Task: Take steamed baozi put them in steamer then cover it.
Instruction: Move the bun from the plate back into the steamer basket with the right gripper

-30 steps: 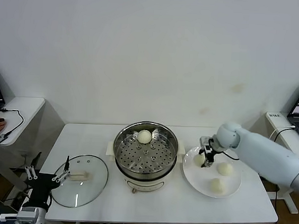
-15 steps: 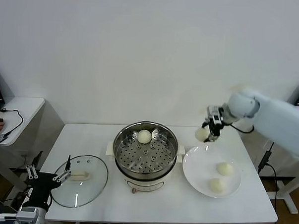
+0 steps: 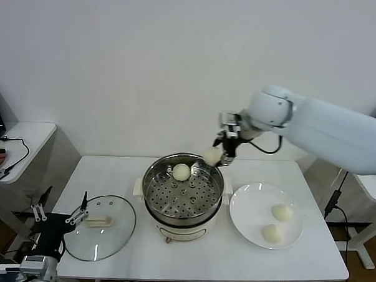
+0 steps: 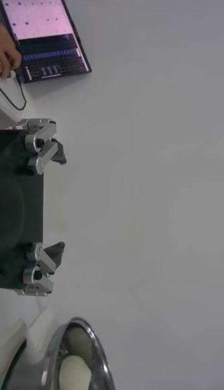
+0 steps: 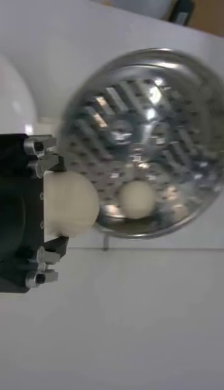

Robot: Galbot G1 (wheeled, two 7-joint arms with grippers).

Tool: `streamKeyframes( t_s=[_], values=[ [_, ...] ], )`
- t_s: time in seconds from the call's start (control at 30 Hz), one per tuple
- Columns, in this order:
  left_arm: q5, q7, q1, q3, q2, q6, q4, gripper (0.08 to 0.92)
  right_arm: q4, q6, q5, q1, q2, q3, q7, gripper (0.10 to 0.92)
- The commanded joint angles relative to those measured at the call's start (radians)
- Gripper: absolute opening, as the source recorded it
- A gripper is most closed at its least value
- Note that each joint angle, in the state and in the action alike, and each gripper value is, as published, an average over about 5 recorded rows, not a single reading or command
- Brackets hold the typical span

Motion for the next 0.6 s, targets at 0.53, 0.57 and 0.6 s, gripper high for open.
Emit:
streamKeyframes(
  t_s=[0.53, 0.57, 0.6],
  values=[
    [0.007, 0.001, -0.01, -0.001, -0.016, 0.002, -0.013, 0.823, -0.2, -0.136, 0.077, -0.218, 0.352, 0.006, 0.202, 0.662],
    [0.007, 0.001, -0.01, -0.001, -0.017, 0.002, -0.013, 0.823, -0.205, -0.137, 0.073, -0.221, 0.357, 0.006, 0.203, 0.662],
    [0.007, 0.001, -0.01, -0.002, -0.017, 0.002, -0.012, 0.823, -0.21, -0.137, 0.069, -0.223, 0.362, 0.006, 0.203, 0.662]
  ],
)
